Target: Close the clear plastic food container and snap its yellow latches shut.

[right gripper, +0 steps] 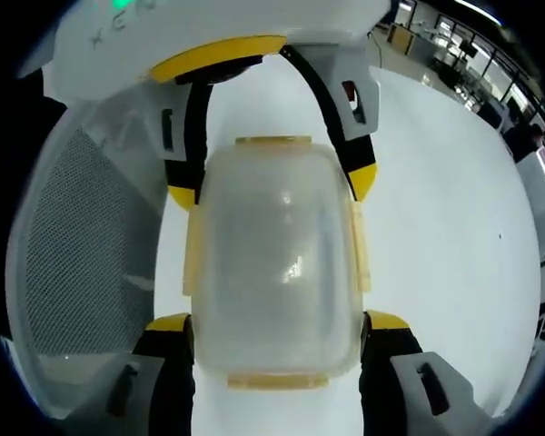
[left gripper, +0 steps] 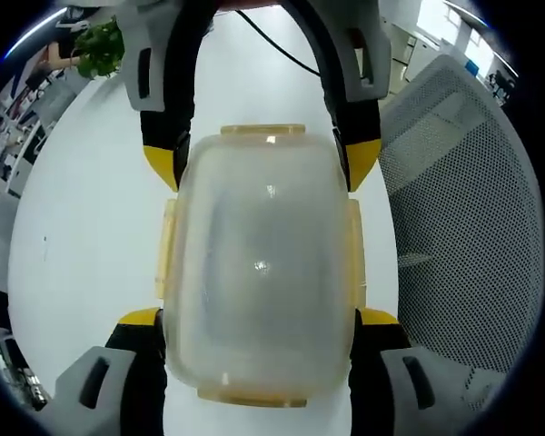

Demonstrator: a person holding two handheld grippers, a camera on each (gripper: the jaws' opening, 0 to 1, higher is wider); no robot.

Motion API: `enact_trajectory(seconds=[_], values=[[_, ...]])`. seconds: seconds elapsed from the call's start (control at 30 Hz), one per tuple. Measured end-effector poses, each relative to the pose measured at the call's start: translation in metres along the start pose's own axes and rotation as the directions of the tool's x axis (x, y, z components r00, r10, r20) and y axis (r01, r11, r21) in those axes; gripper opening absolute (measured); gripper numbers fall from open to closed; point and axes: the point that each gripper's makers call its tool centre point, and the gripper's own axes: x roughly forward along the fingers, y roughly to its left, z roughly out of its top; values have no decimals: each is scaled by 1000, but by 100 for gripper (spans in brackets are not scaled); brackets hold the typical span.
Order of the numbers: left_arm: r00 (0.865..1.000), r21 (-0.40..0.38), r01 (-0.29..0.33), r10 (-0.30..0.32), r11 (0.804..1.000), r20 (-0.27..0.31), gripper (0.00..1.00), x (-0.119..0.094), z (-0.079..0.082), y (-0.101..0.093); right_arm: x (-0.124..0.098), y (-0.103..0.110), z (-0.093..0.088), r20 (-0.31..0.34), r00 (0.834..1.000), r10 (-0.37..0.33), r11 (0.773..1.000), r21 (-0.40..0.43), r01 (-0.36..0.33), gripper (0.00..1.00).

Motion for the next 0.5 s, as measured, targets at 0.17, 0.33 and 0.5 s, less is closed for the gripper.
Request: enact_trajectory(seconds=[0.17, 0.33, 0.5], values=[[1000, -1, 0, 0, 1000, 12, 83, 0, 0, 0, 0, -1, 1, 5, 1000, -4, 1000, 3, 4, 75], [1000, 12, 2, -2, 1000, -9, 84, -2, -10, -1, 3, 2, 11, 33, 999, -9, 1000, 15, 9, 75], [1000, 14, 2, -2, 1000, -15, 84, -5, -19, -1, 7, 3, 20, 37, 999, -13, 1000, 18, 13, 75]])
